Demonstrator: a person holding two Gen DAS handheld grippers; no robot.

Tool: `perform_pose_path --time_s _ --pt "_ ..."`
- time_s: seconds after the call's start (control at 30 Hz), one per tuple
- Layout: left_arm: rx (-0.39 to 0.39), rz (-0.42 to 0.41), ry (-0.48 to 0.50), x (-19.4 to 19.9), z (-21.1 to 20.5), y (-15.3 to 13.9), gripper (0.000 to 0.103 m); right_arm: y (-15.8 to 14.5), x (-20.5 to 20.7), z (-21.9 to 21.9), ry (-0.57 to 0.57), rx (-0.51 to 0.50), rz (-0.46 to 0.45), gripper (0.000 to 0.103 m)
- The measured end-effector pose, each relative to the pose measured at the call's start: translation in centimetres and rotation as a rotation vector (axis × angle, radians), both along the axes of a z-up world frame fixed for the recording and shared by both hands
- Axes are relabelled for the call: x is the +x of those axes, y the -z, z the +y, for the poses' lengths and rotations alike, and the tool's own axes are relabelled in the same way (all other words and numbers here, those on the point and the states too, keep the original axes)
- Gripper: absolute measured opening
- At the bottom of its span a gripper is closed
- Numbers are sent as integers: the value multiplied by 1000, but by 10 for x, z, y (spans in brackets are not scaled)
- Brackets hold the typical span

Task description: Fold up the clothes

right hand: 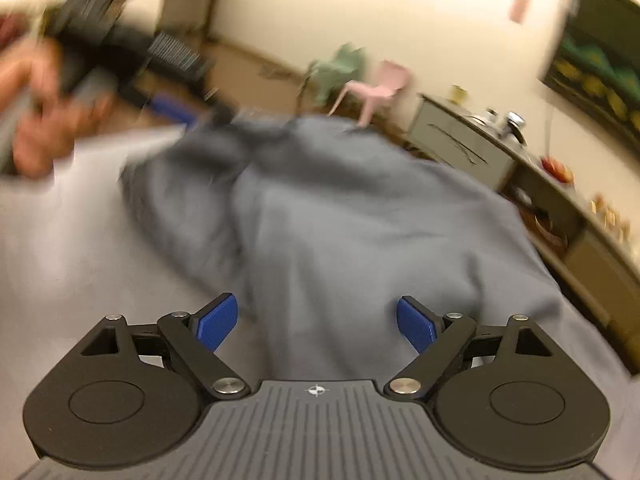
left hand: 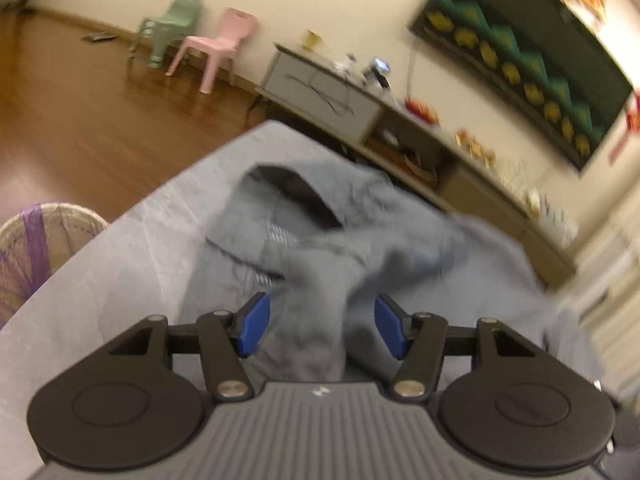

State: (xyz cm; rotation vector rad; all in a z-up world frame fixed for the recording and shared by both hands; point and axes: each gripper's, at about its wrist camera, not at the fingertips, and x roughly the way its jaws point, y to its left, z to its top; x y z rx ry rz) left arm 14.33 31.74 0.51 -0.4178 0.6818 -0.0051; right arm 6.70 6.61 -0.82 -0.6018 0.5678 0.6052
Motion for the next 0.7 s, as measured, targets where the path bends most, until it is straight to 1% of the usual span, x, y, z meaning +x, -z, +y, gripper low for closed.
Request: perform_pose_path --time_s 0.03,0.07,0.1,0.13,0.2,0.27,0.3,0.33,0.37,0.43,0.47,0.5,0.57,0.6,0.63,0.67,0.7 --pt "29 5 11 -2 -3 1 49 7 1 6 -9 -58 -14 25" --pt "58 10 22 -4 -6 2 43 13 2 12 -18 -116 -28 2" --pt "86 15 33 -5 -8 3 31 9 2 9 -12 -107 -35 0" --pt "96 8 32 -8 -8 1 31 2 3 4 -4 -89 -41 0" --pt "60 -34 4 -13 4 -7 32 -35 -6 -17 46 25 -77 0" --pt "50 -32 1 -14 5 -10 42 -76 -30 -48 60 163 -96 0" --pt "52 -25 1 -15 2 -9 50 -97 -43 -63 65 232 -104 0" --pt "54 -17 0 -15 0 -9 55 -103 -54 -73 57 221 -114 0" --pt "56 -10 0 -16 -2 -9 56 -99 -63 -79 46 171 -114 0" --pt "61 5 0 -17 -6 -8 63 -79 -67 -88 54 75 -80 0" --pt "63 12 -1 -18 -8 -8 63 -66 -66 -92 68 37 -61 0" --pt "65 20 -1 -19 -11 -8 64 -57 -69 -96 81 21 -54 0" --pt "70 35 -2 -20 -15 -7 67 -44 -77 -102 97 23 -47 0" --pt "72 42 -2 -21 -17 -7 76 -38 -80 -101 101 26 -53 0" --pt "74 50 -2 -21 -19 -7 87 -32 -79 -97 100 24 -61 1" --pt "77 57 -2 -22 -22 -7 90 -28 -80 -95 92 12 -70 1" --pt "79 64 -3 -23 -24 -6 90 -24 -83 -94 83 -1 -80 1"
